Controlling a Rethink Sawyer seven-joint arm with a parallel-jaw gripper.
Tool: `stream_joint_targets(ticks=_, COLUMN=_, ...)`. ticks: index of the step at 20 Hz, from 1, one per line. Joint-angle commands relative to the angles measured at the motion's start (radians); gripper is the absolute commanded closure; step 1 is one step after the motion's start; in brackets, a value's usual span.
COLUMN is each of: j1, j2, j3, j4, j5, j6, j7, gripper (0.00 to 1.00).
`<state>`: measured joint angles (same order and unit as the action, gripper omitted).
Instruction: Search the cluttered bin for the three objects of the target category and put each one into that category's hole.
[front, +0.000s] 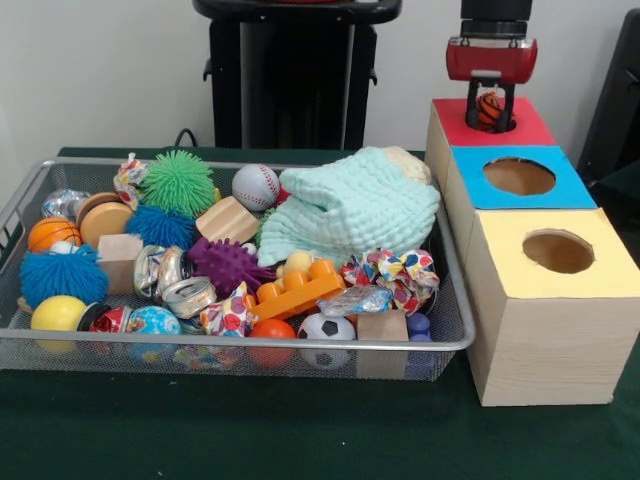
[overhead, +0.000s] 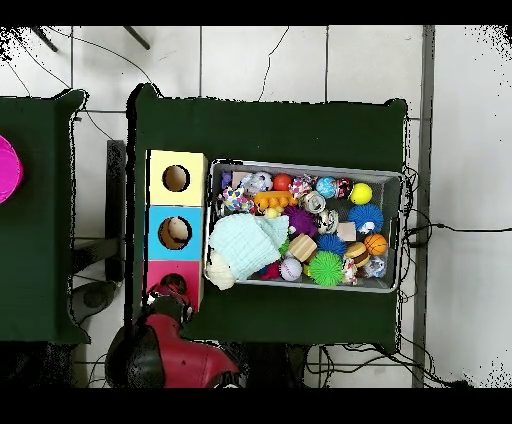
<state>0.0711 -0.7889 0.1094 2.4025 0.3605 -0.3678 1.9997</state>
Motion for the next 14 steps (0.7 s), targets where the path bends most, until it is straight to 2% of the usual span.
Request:
stream_joint_targets(ticks=1, j1=0.019, j2=0.064, j3=-0.037, j4=-0.086, j5=0.048, j6=-0.058, j7=0.217, gripper=0.00)
stream_joint_targets(ticks=2, j1=0.029, j2=0.058, j3=-0.036, j4=-0.077, j5=0.076, j6=-0.040, j7=0.236, gripper=0.00)
stream_joint_targets(ticks=3, j1=0.040, j2=0.058, j3=-0.041, j4=-0.068, j5=0.090, j6=-0.075, j7=0.268, gripper=0.00)
stream_joint_targets(ticks=10, j1=-0.052, j2=0.090, j3=0.016, j4=-0.075, j5=-0.029, j6=-0.102, j7=0.278, gripper=0.00)
stream_joint_targets(ticks=14, j1=-0.059, j2=0.087, j3=0.013, j4=-0.072, j5=-0.047, j6=-0.108, j7=0.270, gripper=0.00)
